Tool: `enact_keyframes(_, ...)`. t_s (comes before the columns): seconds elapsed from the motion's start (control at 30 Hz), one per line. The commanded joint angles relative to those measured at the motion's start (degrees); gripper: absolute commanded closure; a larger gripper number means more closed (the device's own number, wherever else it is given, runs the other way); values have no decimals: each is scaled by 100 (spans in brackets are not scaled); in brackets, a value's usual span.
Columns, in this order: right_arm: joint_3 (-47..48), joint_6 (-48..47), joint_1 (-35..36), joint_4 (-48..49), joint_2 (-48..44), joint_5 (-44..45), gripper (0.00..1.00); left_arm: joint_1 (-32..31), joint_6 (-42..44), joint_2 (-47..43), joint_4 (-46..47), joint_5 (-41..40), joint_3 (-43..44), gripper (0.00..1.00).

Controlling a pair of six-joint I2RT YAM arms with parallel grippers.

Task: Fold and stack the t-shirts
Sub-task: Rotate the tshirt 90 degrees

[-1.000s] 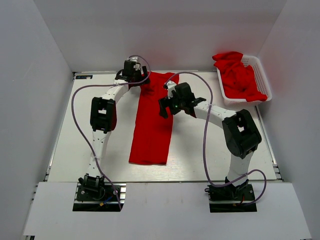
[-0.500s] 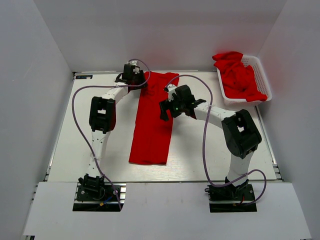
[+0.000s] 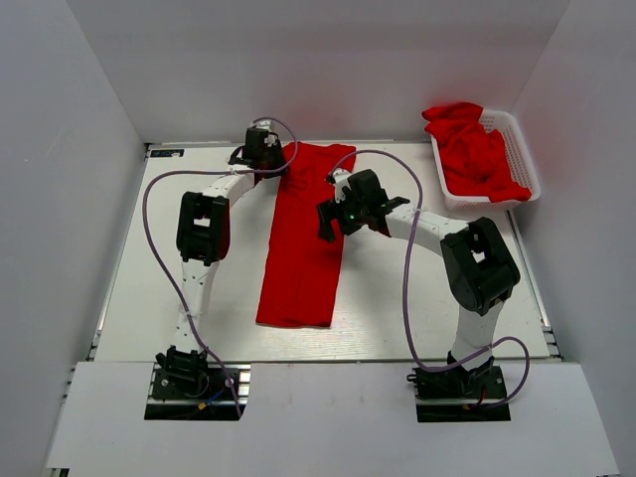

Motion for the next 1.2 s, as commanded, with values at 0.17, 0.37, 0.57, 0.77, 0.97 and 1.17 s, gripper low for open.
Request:
enact_keyframes(0.17,50,5,-38,-144,1,-85,10,-4,-30,-507,195,-382,179,68)
enact_keyframes(0.37,24,-65,-29,-250,-8,47,10,-4,-30,-455,247,-146,241,100)
enact_keyframes(0.57,-20,-30,-21,-232,1,21,10,-4,22,-525,300,-145,294,100)
enact_keyframes(0.77,-90,22,-29,-197,18,12,10,-4,22,-525,414,135,400,100)
enact_keyframes(0.97,-108,31,-21,-197,10,-32,10,-65,75,-525,414,154,461,100)
enact_keyframes(1.17,-117,49,-30,-206,10,-67,10,-65,294,-577,55,-311,584,93)
